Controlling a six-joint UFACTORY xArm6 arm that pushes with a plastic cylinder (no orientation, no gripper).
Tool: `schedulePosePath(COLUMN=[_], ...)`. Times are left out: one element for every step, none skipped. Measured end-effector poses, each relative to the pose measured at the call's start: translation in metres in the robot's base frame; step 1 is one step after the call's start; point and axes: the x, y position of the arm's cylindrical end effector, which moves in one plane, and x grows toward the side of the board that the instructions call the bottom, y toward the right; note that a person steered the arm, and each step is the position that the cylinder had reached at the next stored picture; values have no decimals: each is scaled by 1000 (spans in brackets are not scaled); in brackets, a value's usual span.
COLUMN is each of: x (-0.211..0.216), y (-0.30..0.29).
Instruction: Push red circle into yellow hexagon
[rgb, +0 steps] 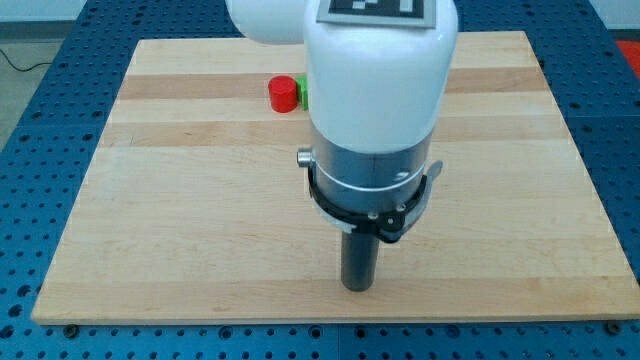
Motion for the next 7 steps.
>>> schedulePosePath(x=[-14, -55, -53, -57, -88, -148, -214], y=[0, -17, -44, -60, -108, -155, -179])
